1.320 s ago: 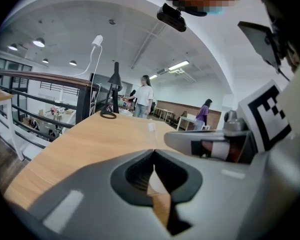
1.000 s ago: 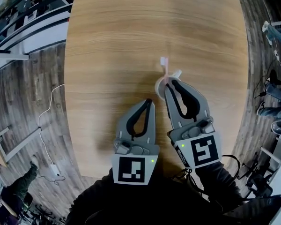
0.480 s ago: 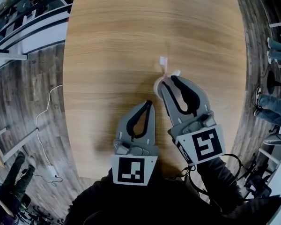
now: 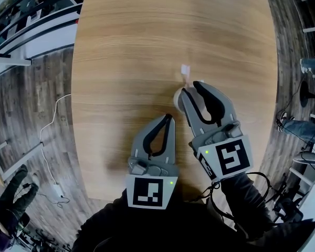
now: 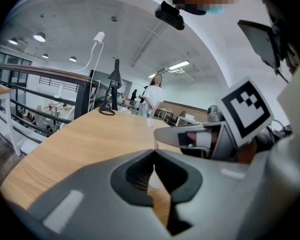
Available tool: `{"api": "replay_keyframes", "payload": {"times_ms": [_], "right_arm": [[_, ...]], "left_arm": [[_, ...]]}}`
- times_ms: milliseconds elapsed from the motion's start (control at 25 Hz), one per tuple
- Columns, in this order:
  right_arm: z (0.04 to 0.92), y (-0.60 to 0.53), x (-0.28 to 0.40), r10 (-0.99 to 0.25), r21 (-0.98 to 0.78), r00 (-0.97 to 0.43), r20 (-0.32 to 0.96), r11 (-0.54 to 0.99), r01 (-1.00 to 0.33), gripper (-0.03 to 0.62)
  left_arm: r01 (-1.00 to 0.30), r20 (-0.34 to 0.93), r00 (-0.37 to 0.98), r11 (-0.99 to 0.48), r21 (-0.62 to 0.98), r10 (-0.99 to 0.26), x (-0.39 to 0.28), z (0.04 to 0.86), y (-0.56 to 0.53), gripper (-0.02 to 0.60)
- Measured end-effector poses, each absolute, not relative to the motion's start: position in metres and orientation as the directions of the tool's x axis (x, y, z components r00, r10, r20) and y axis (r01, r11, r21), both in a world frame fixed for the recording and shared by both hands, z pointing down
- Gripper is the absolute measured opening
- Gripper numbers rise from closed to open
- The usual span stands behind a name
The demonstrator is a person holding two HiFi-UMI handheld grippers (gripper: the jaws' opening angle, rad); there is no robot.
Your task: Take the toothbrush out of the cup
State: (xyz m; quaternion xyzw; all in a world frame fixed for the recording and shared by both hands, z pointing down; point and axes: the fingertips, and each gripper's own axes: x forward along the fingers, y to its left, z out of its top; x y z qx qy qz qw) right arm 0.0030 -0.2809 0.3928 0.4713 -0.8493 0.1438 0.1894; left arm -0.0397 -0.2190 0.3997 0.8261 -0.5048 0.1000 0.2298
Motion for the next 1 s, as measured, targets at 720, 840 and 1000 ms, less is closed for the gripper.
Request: {"api": "replay_keyframes", "payload": {"times_ms": [720, 840, 1000], "right_arm": [[0.408, -0.293, 0.001, -0.733, -0.041, -0.459, 0.503, 0.510, -0.859, 0.100], [0.409, -0.295, 0.003, -0.734, -0.037, -0.451, 0.507, 0.505, -0.863, 0.094], [0.409, -0.297, 0.003, -0.731, -0.008, -0.445, 0.517, 0.516, -0.857, 0.083]], "left_arm": [[-0.892, 0.413, 0.446, -0.357, 0.277, -0.794, -0.055, 0.401, -0.215, 0.008], [-0.894, 0.414, 0.443, -0.353, 0.277, -0.795, -0.056, 0.402, -0.213, 0.008], [-0.898, 0.411, 0.430, -0.337, 0.282, -0.804, -0.059, 0.398, -0.212, 0.008]]}}
